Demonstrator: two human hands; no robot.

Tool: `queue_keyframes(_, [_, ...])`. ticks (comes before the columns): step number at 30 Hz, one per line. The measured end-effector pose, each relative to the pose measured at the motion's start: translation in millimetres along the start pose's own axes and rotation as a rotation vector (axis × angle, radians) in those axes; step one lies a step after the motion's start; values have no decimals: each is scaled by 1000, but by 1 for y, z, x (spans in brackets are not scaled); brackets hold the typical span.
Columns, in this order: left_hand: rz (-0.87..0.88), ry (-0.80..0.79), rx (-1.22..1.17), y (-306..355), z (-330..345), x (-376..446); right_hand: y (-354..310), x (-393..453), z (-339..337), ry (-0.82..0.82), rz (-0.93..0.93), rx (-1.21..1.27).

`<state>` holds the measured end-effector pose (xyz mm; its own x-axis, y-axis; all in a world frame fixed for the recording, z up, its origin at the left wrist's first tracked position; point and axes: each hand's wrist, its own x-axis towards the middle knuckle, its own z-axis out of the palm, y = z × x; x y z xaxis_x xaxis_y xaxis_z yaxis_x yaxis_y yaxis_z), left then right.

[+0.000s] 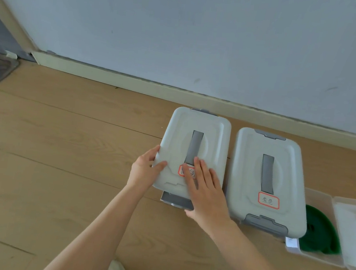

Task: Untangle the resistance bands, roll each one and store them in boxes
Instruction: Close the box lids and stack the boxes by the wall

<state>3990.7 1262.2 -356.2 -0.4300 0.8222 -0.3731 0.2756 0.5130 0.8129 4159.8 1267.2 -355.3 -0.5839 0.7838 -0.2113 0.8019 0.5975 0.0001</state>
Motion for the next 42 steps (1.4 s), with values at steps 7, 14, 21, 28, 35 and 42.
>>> queue_keyframes(7, [-1, -1, -16, -2, 0, 1, 18, 8, -5, -68, -111, 106])
queue_keyframes(14, [215, -37, 323, 16, 7, 22, 31, 28, -35, 2, -52, 309])
queue_keyframes(21, [355, -38, 535, 9, 28, 40, 104, 174, -60, -55, 216, 466])
queue_keyframes(28, [395, 48, 543, 3, 35, 41, 108, 195, -31, 140, 381, 782])
queue_keyframes(35, [314, -117, 531, 11, 26, 36, 90, 166, -31, 311, 409, 678])
queue_keyframes(42, [171, -195, 401, 21, 18, 28, 46, 84, -14, 225, 497, 648])
